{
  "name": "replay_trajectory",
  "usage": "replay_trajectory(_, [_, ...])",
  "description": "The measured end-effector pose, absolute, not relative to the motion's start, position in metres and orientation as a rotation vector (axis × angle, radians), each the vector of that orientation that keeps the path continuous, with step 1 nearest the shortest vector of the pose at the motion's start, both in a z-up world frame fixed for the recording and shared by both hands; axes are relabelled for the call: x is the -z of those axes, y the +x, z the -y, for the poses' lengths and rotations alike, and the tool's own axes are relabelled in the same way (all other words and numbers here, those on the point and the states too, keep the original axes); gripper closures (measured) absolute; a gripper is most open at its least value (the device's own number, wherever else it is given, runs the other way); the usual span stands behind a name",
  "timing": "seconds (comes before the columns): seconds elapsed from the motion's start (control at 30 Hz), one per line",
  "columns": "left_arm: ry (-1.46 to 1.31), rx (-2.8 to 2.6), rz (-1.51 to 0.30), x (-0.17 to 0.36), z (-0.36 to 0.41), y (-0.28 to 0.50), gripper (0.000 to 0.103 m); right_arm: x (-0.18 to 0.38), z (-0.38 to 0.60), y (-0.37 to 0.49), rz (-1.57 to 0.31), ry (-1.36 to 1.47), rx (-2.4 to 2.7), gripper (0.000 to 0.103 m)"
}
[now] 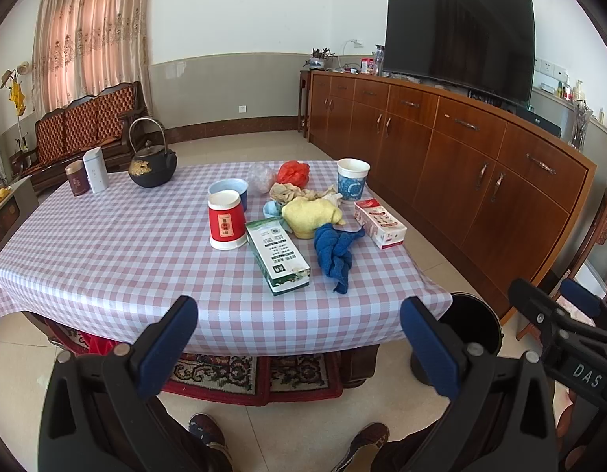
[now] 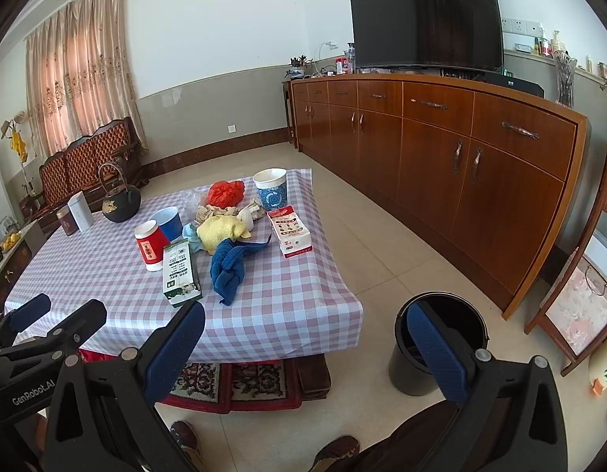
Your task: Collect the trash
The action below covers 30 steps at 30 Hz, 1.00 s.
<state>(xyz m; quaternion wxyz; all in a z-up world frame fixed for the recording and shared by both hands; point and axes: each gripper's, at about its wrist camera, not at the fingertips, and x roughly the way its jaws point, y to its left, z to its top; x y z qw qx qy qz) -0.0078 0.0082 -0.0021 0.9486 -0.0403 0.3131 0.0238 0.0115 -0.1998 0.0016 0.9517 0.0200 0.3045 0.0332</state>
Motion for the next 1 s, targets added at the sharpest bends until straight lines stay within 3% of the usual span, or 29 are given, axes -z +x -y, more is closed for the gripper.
replay_trajectory(1.0, [-0.087, -0.052, -0.647, 0.0050, -0.0111, -0.0050, 0.000, 0.0015, 0.1995, 0.0129, -0.619, 0.036, -0.070, 0.000])
